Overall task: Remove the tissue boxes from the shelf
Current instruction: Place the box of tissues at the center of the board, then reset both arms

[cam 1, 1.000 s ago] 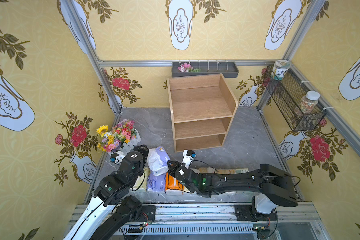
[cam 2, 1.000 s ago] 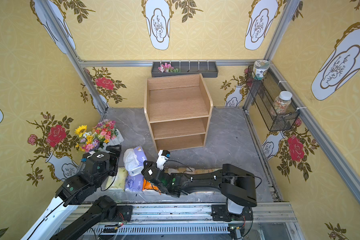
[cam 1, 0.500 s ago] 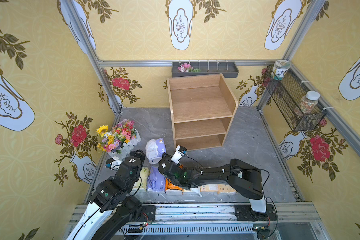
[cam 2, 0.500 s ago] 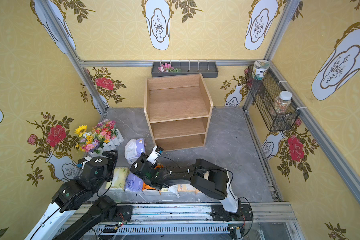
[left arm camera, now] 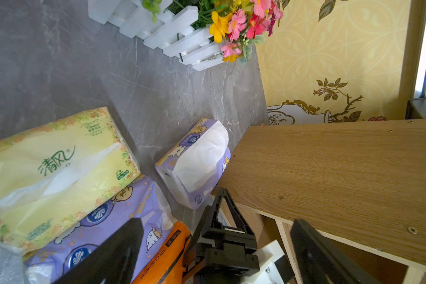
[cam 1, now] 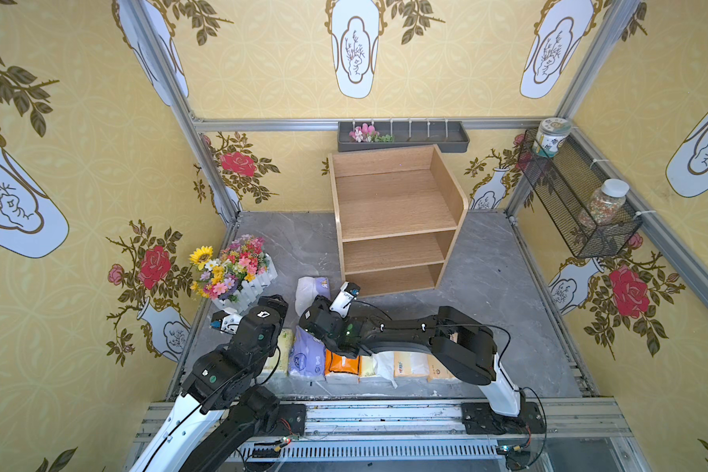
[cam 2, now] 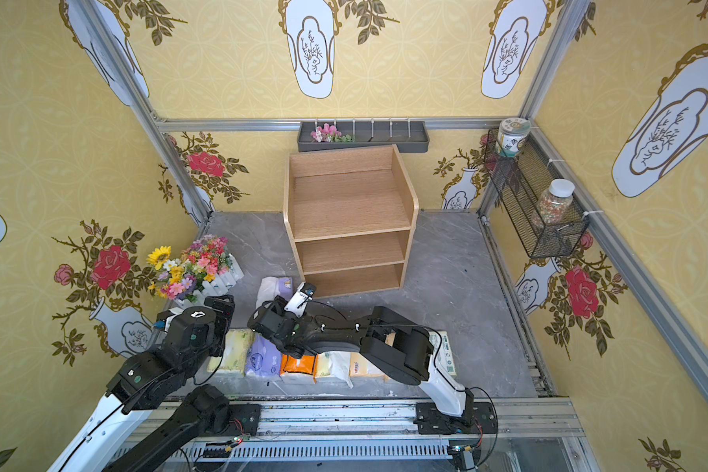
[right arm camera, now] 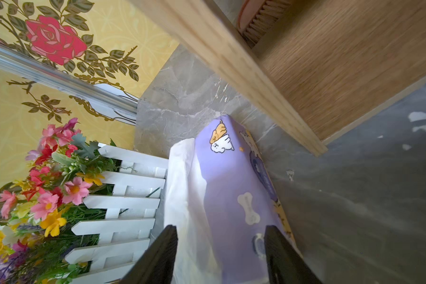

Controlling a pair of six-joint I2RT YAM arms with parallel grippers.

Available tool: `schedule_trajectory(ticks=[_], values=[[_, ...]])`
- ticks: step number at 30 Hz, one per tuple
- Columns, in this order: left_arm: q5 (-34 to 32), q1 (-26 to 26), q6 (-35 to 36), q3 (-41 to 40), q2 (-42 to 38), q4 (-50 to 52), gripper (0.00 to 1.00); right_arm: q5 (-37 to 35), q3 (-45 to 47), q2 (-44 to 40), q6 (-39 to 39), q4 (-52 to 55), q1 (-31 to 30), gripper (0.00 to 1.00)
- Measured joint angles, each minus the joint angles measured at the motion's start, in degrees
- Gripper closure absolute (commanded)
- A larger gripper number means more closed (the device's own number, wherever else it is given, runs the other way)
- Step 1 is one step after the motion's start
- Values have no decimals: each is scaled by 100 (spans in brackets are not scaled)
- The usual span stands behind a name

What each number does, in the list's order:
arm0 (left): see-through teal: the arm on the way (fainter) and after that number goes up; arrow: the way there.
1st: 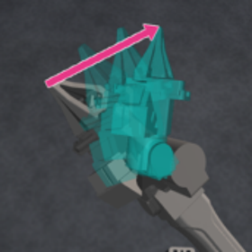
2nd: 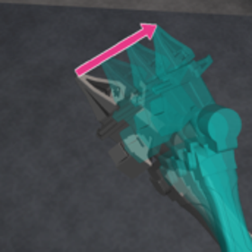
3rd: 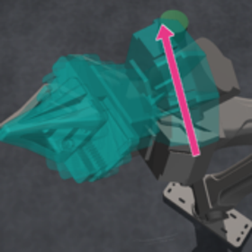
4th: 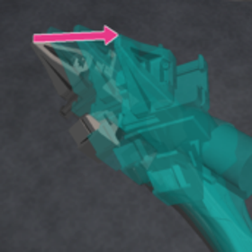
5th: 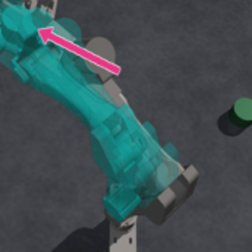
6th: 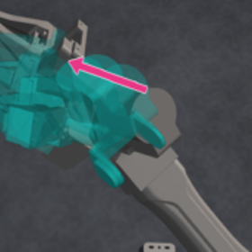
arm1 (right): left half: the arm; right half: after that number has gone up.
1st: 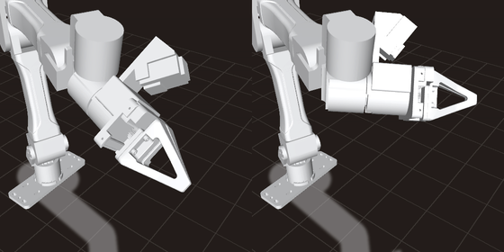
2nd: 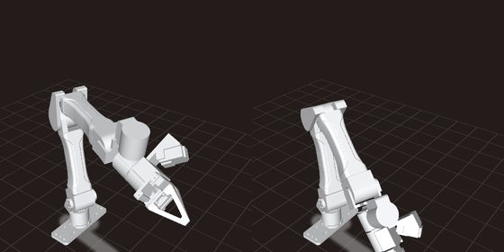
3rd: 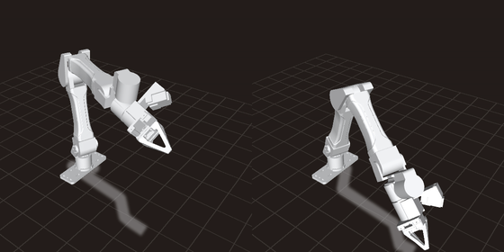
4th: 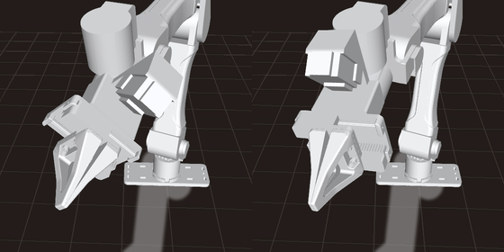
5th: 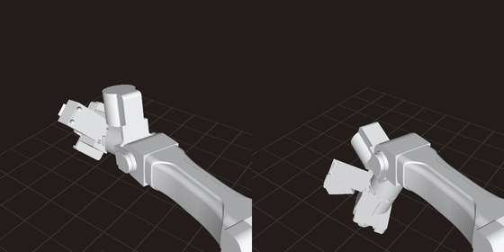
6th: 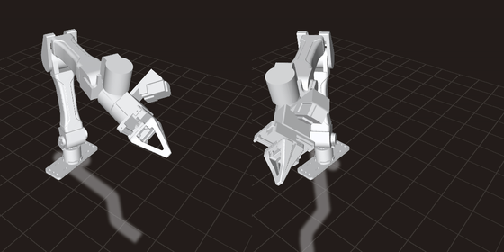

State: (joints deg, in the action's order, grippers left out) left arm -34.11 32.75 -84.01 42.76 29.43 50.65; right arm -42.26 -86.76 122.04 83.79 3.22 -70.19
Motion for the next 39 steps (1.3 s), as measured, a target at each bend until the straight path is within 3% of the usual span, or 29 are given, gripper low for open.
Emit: schedule_trajectory(ticks=[6,16,20,23,28,34,39], values=[[-70,0,109,55,127,-7,0,-20,120,-647,-444,494,-221,31],[-452,-28,796,131,452,-586,0,748,1377,-2450,-2149,973,-343,32],[-505,-356,1287,114,634,-979,0,717,1703,-3073,-2529,1652,-603,32],[-295,-885,1694,35,750,-1340,0,466,1825,-3447,-2406,2417,-568,31],[302,-1641,2293,28,955,-1851,0,114,2704,-4391,-1878,3200,-59,30],[737,-2072,3077,136,1274,-2321,0,-328,3342,-5241,-988,4236,741,15],[852,-2186,3735,61,1456,-2804,0,-568,3462,-5796,-1152,4599,2011,8]])
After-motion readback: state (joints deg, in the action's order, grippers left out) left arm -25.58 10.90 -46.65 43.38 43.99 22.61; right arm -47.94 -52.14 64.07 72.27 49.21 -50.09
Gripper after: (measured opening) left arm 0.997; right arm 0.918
